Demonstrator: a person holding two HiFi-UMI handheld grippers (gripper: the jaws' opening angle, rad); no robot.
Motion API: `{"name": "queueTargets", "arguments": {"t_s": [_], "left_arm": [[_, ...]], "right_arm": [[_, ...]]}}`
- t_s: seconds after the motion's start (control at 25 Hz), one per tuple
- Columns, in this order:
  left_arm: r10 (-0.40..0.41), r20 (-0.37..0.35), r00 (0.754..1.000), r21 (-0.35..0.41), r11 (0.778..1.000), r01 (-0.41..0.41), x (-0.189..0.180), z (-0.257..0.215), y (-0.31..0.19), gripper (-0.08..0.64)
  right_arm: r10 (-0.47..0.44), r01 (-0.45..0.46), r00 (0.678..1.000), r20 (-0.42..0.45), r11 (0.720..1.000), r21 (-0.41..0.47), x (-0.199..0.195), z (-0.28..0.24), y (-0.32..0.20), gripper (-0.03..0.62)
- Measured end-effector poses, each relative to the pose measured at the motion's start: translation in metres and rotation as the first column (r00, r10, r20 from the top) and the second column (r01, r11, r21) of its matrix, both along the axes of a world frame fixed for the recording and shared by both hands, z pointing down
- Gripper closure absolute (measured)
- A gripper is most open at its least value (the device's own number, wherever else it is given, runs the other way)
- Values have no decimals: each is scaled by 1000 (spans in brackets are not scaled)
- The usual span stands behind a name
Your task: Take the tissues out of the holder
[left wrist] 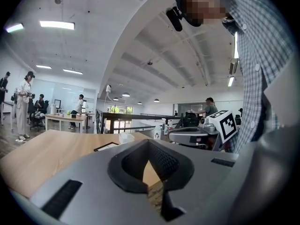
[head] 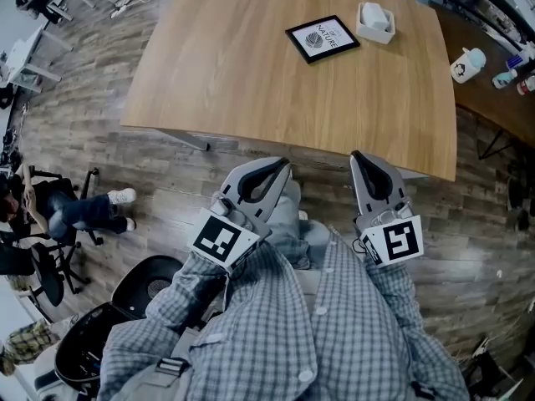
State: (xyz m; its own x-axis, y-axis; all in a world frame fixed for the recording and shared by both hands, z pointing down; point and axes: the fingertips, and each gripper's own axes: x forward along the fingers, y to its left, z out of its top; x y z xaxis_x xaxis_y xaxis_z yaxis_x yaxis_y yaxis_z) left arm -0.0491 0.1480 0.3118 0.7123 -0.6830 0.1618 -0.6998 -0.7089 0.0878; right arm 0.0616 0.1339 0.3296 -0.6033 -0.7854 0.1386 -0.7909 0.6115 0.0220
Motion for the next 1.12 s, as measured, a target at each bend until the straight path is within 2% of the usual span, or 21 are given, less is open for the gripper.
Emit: {"name": "queueTargets", "arguments": {"t_s": [0.24,0.64,0.88,1.12], "left_arm": [[-4,-11,1000,-45,999,4,-4,6,-35,561],[61,-34,998,-76,995,-63,0,17,-100,561],[97,-46,994,-71,992,-100,-1,14,-136,561],[140,-61,988,-56,988,-144,-6,8,-169,560]], "right_arm": [[27,-28,999,-29,1000,-14,-1,5,-22,580],[104,-105,994,-33,993,-55,9,12,-80,580],[114,-116,993,-40,992,-58,-1,10,-113,580],[162,-164,986,-34,985,-46,-9,2,-140,580]]}}
